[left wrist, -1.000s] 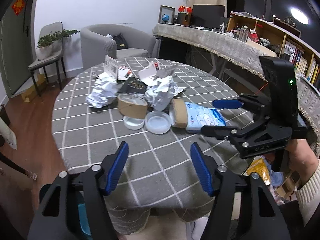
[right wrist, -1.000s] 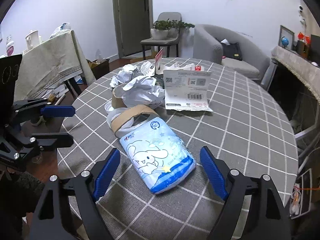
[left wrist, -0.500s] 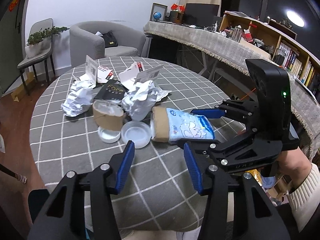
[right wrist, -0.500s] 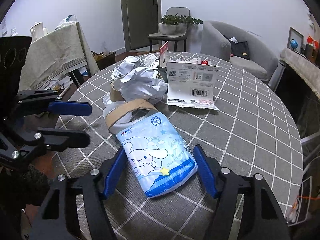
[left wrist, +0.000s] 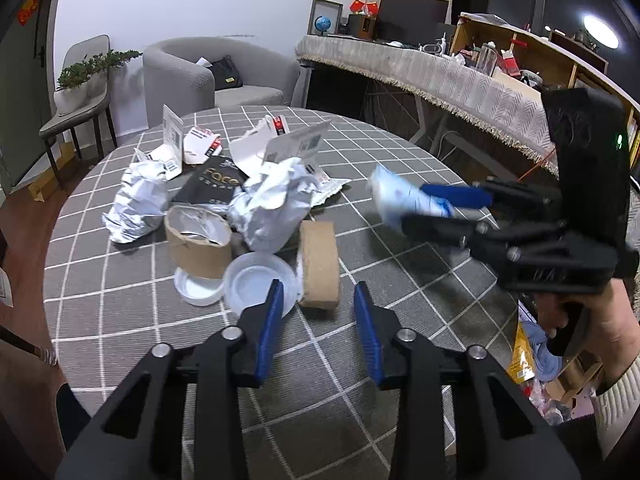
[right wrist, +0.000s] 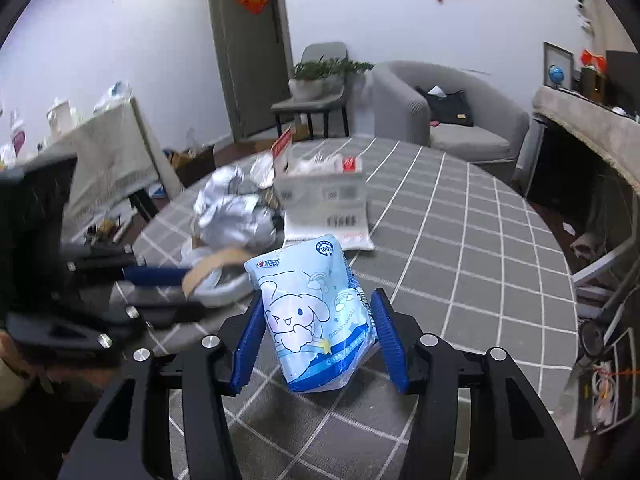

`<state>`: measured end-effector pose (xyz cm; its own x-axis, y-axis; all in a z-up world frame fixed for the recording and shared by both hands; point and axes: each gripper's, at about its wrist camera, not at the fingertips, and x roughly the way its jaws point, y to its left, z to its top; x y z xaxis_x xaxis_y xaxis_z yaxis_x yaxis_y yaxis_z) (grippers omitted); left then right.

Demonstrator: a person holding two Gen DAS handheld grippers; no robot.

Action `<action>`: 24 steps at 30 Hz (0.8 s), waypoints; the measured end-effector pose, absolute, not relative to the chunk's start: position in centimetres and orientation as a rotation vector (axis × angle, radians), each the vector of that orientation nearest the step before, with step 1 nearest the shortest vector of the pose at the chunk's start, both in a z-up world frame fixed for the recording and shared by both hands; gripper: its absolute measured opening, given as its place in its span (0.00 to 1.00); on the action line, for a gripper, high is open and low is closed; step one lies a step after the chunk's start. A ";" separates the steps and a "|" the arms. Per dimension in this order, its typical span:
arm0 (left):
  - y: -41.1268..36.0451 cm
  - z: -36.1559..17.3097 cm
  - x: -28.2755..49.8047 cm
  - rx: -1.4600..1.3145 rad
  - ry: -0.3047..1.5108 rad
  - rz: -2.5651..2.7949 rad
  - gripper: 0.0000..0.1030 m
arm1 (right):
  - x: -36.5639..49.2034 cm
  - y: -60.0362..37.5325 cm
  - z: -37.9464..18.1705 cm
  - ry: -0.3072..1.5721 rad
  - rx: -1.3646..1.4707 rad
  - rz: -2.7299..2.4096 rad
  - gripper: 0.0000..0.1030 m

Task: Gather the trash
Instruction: 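Lift the snack bag and tape roll and carry both toward the teal bin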

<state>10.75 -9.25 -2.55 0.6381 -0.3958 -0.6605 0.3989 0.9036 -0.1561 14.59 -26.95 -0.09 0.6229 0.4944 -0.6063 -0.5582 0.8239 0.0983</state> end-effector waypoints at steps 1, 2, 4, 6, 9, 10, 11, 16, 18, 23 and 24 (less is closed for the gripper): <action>-9.3 -2.5 10.8 0.006 0.750 -0.450 0.29 | 14.7 -27.0 0.1 0.660 -0.096 0.600 0.52; -9.4 -2.4 10.8 0.008 0.748 -0.445 0.27 | 14.7 -27.0 0.2 0.655 -0.093 0.594 0.52; -9.4 -2.4 11.0 0.011 0.752 -0.441 0.23 | 14.9 -27.0 0.5 0.648 -0.081 0.573 0.51; -9.5 -2.4 11.1 0.012 0.751 -0.447 0.21 | 15.2 -27.2 0.6 0.641 -0.066 0.549 0.51; -9.7 -2.1 11.1 0.010 0.738 -0.458 0.19 | 15.7 -27.4 1.2 0.625 -0.038 0.515 0.51; -9.6 -1.8 11.1 0.004 0.726 -0.472 0.19 | 15.8 -27.6 1.4 0.619 -0.032 0.507 0.51; -9.6 -1.5 10.9 0.000 0.712 -0.488 0.19 | 15.9 -27.6 1.5 0.613 -0.027 0.498 0.51; -9.2 0.1 10.6 -0.028 0.662 -0.538 0.19 | 16.7 -27.4 2.2 0.587 0.005 0.467 0.51; -9.2 0.2 10.6 -0.030 0.675 -0.551 0.19 | 16.9 -27.3 2.2 0.593 0.014 0.467 0.51; -9.1 -0.5 10.4 -0.013 0.703 -0.544 0.18 | 17.1 -26.5 2.1 0.600 0.008 0.454 0.51; -9.0 -0.5 10.3 -0.011 0.701 -0.542 0.18 | 17.1 -26.3 2.2 0.598 0.008 0.455 0.51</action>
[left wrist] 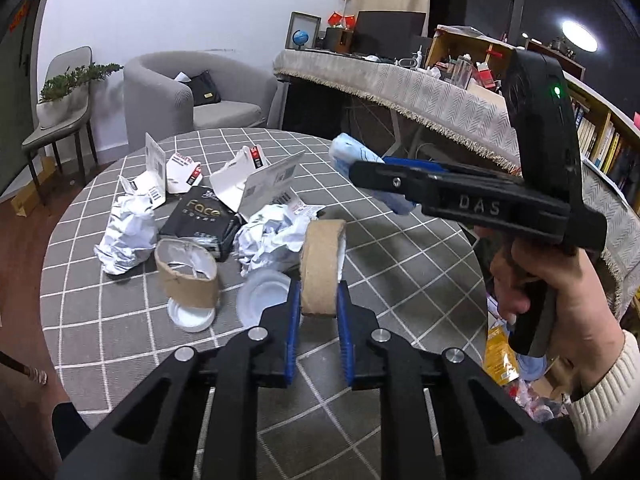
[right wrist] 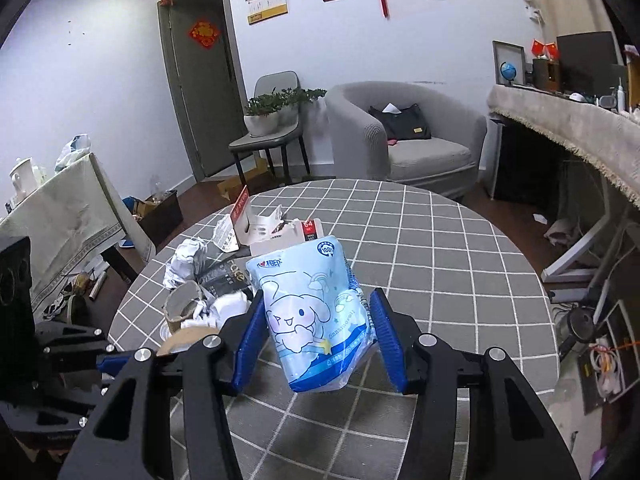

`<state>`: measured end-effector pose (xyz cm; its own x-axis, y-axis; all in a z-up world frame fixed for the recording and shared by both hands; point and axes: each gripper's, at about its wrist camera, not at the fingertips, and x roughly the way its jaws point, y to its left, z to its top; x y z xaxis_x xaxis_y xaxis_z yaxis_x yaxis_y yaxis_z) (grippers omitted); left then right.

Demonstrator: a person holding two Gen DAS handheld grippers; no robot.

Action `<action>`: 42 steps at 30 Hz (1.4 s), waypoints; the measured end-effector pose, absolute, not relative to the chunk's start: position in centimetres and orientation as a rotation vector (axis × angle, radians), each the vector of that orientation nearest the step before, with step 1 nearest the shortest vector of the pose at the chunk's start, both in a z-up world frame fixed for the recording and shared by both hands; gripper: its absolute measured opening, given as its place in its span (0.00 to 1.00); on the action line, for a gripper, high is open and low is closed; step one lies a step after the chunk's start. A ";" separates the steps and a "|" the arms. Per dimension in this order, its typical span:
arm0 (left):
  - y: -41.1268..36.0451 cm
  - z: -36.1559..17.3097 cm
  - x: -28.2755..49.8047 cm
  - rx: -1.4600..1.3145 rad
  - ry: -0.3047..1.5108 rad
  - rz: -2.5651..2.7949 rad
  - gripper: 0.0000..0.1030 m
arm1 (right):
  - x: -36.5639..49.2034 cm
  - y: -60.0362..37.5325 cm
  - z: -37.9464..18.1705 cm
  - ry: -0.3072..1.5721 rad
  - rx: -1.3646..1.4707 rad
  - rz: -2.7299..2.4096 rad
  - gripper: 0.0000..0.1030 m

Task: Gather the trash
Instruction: 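Lift the snack bag and tape roll and carry both toward the teal bin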

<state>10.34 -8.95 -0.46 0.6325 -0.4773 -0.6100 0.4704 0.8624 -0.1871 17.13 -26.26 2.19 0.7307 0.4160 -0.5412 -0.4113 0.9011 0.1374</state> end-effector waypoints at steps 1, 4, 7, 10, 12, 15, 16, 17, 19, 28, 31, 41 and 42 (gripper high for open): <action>-8.7 -0.4 10.2 -0.010 0.697 -0.542 0.18 | 17.0 -26.1 2.3 0.594 0.008 0.455 0.51; -7.5 0.0 9.9 -0.023 0.680 -0.529 0.18 | 16.9 -25.4 2.6 0.580 0.015 0.455 0.51; -6.4 0.4 9.7 -0.035 0.661 -0.515 0.18 | 16.9 -24.8 2.9 0.569 0.018 0.459 0.51; -5.3 0.9 9.3 -0.052 0.638 -0.519 0.18 | 16.8 -24.3 3.3 0.554 0.024 0.464 0.51; -4.4 1.4 8.8 -0.076 0.610 -0.529 0.18 | 16.9 -23.7 3.5 0.548 0.035 0.477 0.51; -3.3 1.9 8.6 -0.085 0.593 -0.506 0.18 | 17.0 -22.7 3.6 0.546 0.027 0.486 0.51; -3.0 2.0 8.5 -0.089 0.592 -0.499 0.18 | 17.0 -22.3 3.6 0.544 0.023 0.488 0.51; -2.6 2.0 8.5 -0.091 0.590 -0.490 0.18 | 16.9 -21.7 3.7 0.540 0.017 0.492 0.51; -1.6 2.2 8.3 -0.093 0.582 -0.469 0.18 | 16.7 -20.9 4.0 0.531 0.017 0.500 0.51; 4.3 1.6 8.1 -0.091 0.601 -0.305 0.18 | 16.0 -15.9 5.2 0.512 -0.012 0.568 0.51; 6.4 1.2 7.9 -0.086 0.616 -0.258 0.18 | 15.8 -13.7 5.2 0.515 -0.026 0.597 0.51; 13.8 -1.8 7.0 -0.091 0.729 -0.100 0.18 | 14.7 -4.9 3.8 0.570 -0.089 0.717 0.51; 14.4 -2.2 6.9 -0.087 0.742 -0.086 0.18 | 14.6 -4.1 3.6 0.576 -0.096 0.727 0.51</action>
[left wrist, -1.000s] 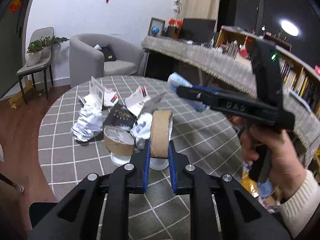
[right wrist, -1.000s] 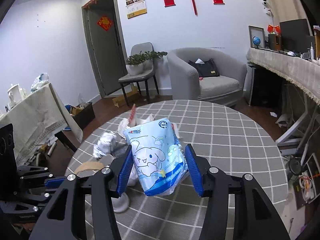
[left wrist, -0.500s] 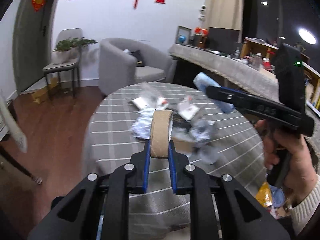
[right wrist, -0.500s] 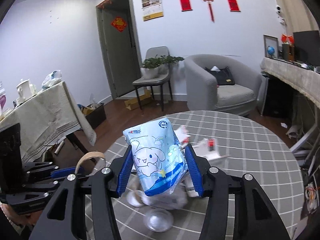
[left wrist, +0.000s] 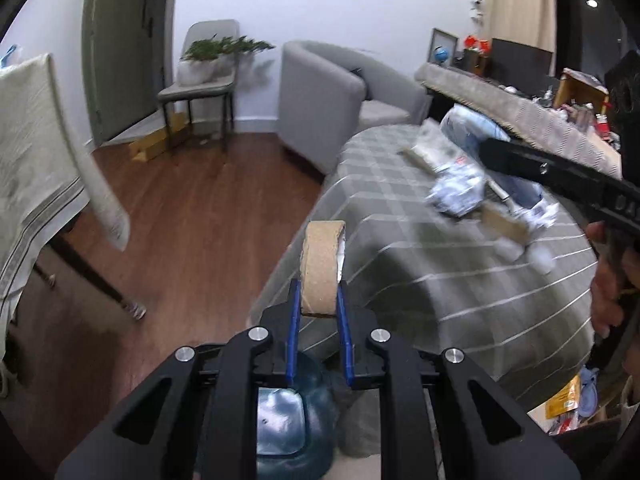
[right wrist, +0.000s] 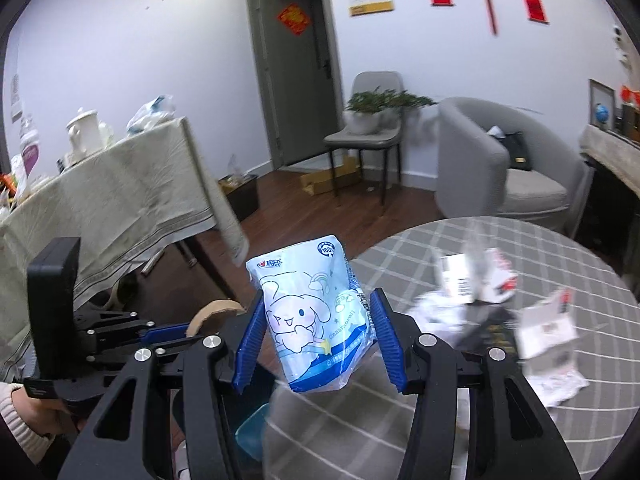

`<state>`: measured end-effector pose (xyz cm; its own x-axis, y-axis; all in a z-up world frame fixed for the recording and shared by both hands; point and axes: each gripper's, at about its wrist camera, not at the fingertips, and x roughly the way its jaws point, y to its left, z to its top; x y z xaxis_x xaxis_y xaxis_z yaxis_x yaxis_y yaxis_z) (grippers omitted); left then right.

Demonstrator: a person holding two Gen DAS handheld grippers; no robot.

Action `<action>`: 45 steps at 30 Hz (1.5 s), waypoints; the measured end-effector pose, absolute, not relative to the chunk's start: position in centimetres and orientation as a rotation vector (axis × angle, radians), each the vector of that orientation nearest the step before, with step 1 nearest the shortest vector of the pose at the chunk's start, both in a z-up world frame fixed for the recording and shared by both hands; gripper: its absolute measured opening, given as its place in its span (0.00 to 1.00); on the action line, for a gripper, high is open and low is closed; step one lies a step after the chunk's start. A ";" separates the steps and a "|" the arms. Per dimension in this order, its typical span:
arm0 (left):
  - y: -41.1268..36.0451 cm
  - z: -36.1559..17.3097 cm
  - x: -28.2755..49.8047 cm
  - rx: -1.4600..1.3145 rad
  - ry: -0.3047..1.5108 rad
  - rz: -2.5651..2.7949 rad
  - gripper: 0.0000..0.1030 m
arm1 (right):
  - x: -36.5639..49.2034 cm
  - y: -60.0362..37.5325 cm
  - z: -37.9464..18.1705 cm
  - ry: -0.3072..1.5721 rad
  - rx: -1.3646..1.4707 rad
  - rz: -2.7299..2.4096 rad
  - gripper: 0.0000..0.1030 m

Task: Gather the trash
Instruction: 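Lift the snack bag and tape roll and carry both toward the teal bin, then open the right gripper over the teal bin to drop the snack bag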

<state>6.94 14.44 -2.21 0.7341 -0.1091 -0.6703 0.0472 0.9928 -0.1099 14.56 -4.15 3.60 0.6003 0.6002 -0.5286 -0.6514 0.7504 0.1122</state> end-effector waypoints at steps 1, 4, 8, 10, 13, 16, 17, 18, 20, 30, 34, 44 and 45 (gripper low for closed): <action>15.0 -2.6 6.9 -0.081 0.755 -0.073 0.18 | 14.5 -3.3 3.5 0.582 -0.102 0.733 0.51; 16.5 -4.0 6.6 -0.070 0.804 -0.043 0.18 | 14.1 -0.6 3.0 0.601 -0.119 0.767 0.51; 18.6 -6.3 6.3 -0.058 0.887 -0.010 0.18 | 13.8 2.0 2.5 0.622 -0.137 0.791 0.51; 19.7 -7.6 6.1 -0.067 0.931 0.001 0.18 | 13.8 3.5 1.9 0.646 -0.141 0.803 0.51; 21.1 -9.5 5.8 -0.080 0.988 0.009 0.18 | 13.9 5.0 1.1 0.677 -0.149 0.813 0.51; 22.2 -11.1 5.8 -0.087 1.041 0.006 0.18 | 13.9 6.5 0.2 0.707 -0.148 0.833 0.51; 22.3 -11.5 5.8 -0.082 1.055 0.008 0.18 | 13.9 7.0 -0.1 0.716 -0.146 0.842 0.51; 22.4 -12.0 5.8 -0.077 1.067 0.011 0.18 | 13.9 7.3 -0.3 0.722 -0.148 0.845 0.51; 22.9 -12.7 5.4 -0.078 1.091 0.009 0.20 | 13.9 8.2 -0.8 0.734 -0.160 0.850 0.51; 25.7 -11.6 4.3 -0.106 1.037 0.029 0.54 | 14.1 11.4 -3.6 0.811 -0.215 0.847 0.51; 26.7 -9.7 3.4 -0.134 0.954 0.045 0.63 | 14.3 12.5 -5.3 0.859 -0.242 0.836 0.51; 28.8 -4.9 1.7 -0.180 0.789 0.076 0.65 | 14.3 14.5 -10.2 0.981 -0.311 0.807 0.51; 28.8 -4.3 1.6 -0.177 0.772 0.065 0.65 | 14.2 14.7 -10.7 0.989 -0.321 0.807 0.51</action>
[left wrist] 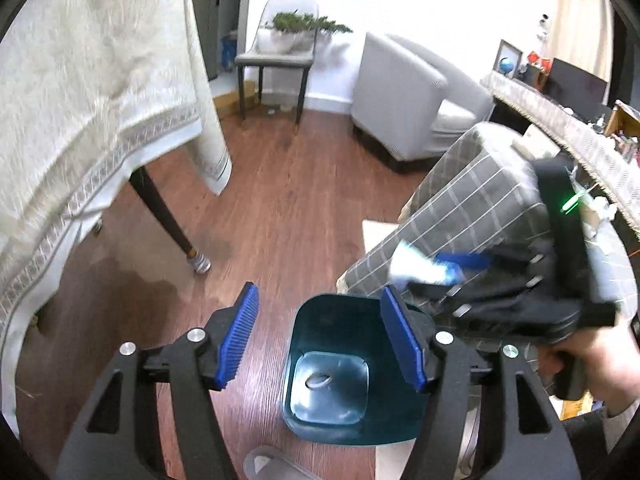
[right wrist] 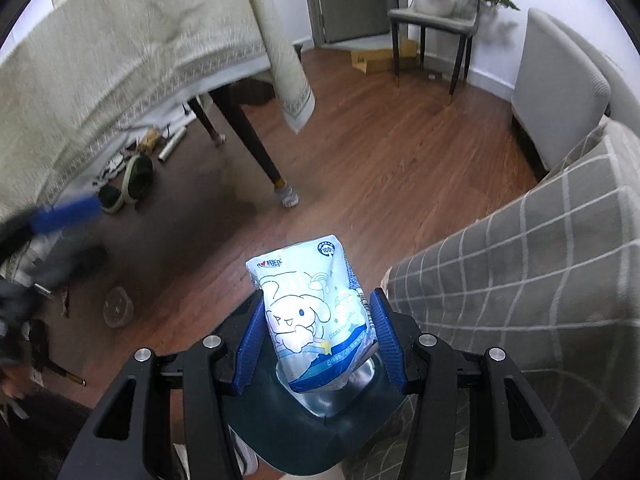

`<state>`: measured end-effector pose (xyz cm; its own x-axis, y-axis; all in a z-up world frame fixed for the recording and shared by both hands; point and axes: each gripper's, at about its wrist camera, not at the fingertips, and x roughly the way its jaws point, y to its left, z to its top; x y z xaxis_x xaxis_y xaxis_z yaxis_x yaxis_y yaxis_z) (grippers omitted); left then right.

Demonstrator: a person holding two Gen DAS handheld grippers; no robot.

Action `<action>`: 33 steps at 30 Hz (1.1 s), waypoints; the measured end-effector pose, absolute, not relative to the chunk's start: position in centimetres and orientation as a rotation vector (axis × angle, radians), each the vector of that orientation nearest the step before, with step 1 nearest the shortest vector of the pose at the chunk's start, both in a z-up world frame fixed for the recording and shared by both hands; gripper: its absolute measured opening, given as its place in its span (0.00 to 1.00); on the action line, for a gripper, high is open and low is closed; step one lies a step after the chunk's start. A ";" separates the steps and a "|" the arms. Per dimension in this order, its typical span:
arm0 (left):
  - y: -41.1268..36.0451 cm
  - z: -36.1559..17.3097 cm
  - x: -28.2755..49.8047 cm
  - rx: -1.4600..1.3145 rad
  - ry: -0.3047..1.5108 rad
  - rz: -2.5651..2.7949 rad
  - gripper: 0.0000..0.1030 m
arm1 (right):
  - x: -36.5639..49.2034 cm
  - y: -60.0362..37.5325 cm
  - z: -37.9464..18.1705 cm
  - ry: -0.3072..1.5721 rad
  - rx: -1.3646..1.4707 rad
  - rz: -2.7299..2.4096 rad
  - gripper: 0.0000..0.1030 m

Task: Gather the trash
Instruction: 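Open the right gripper over the teal bin to drop the snack bag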

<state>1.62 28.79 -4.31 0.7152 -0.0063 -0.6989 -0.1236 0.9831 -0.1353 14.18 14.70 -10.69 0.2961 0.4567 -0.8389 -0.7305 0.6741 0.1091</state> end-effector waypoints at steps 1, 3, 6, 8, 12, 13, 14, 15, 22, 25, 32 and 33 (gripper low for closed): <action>28.8 -3.8 1.6 -0.178 0.759 0.062 0.64 | 14.0 14.9 -11.2 0.999 -0.332 0.808 0.51; 28.8 -2.9 1.2 -0.184 0.731 0.058 0.64 | 13.9 15.3 -12.1 1.016 -0.351 0.808 0.51; 29.1 -1.9 0.9 -0.198 0.702 0.064 0.64 | 13.4 15.8 -13.9 1.052 -0.383 0.805 0.51; 29.3 -1.5 0.7 -0.214 0.690 0.063 0.63 | 13.3 16.1 -15.1 1.077 -0.402 0.800 0.51; 29.4 -0.7 0.6 -0.227 0.667 0.062 0.58 | 12.7 16.5 -17.5 1.126 -0.441 0.794 0.51; 29.4 -0.5 0.5 -0.231 0.661 0.059 0.58 | 12.5 16.6 -18.2 1.141 -0.455 0.793 0.51; 29.5 -0.3 0.4 -0.236 0.654 0.058 0.58 | 12.4 16.6 -18.6 1.150 -0.464 0.790 0.51; 29.6 -0.2 0.4 -0.239 0.651 0.057 0.56 | 12.2 16.6 -19.3 1.166 -0.475 0.786 0.51; 29.3 2.0 0.2 -0.263 0.601 0.012 0.41 | 10.8 16.6 -23.4 1.245 -0.571 0.779 0.53; 28.7 2.9 0.3 -0.264 0.580 -0.007 0.40 | 10.3 16.3 -24.1 1.260 -0.589 0.779 0.59; 27.5 4.6 0.6 -0.275 0.535 -0.023 0.40 | 9.4 15.0 -23.4 1.227 -0.607 0.798 0.73; 27.3 4.8 0.7 -0.276 0.532 -0.024 0.40 | 9.4 14.9 -23.1 1.223 -0.602 0.801 0.73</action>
<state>0.69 27.35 4.82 0.8626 -0.0937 -0.4971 -0.0486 0.9628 -0.2658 9.42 14.85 -23.08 0.1364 0.2090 -0.9684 -0.8042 0.5942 0.0150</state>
